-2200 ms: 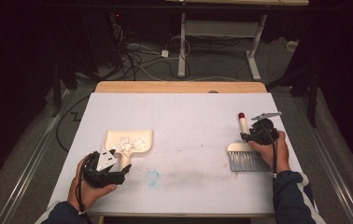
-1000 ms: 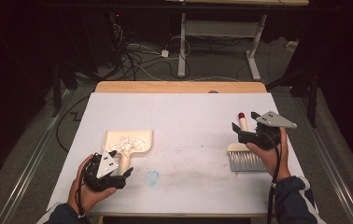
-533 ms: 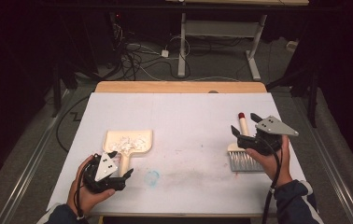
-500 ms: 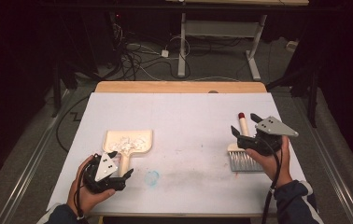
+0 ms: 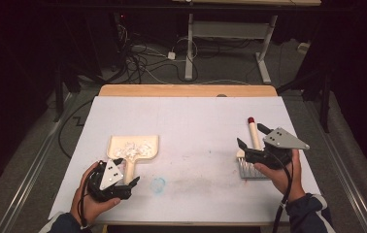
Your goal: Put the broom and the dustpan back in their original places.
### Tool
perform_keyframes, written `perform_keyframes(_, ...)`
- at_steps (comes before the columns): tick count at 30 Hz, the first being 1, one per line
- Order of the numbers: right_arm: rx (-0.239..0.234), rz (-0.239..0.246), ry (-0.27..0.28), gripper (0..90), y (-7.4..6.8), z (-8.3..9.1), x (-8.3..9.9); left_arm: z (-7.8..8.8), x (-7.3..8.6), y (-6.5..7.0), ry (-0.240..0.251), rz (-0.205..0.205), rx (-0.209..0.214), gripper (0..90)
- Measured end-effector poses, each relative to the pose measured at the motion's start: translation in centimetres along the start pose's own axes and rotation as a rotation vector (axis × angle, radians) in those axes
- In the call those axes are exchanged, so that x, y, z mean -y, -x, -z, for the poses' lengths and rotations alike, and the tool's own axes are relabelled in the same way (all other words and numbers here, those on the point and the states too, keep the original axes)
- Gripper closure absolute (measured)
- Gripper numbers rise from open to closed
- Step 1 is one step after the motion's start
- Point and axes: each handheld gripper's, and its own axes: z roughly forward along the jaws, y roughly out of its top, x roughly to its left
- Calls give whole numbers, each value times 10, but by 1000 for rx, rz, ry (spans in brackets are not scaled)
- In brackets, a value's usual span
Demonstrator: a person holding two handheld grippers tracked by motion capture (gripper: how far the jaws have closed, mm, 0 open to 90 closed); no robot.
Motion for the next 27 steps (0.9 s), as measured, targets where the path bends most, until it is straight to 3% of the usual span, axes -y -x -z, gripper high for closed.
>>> perform_keyframes(27, -66, 61, 11, 216, -23, 21, 19, -3, 0, 4, -18, -32, -2, 202)
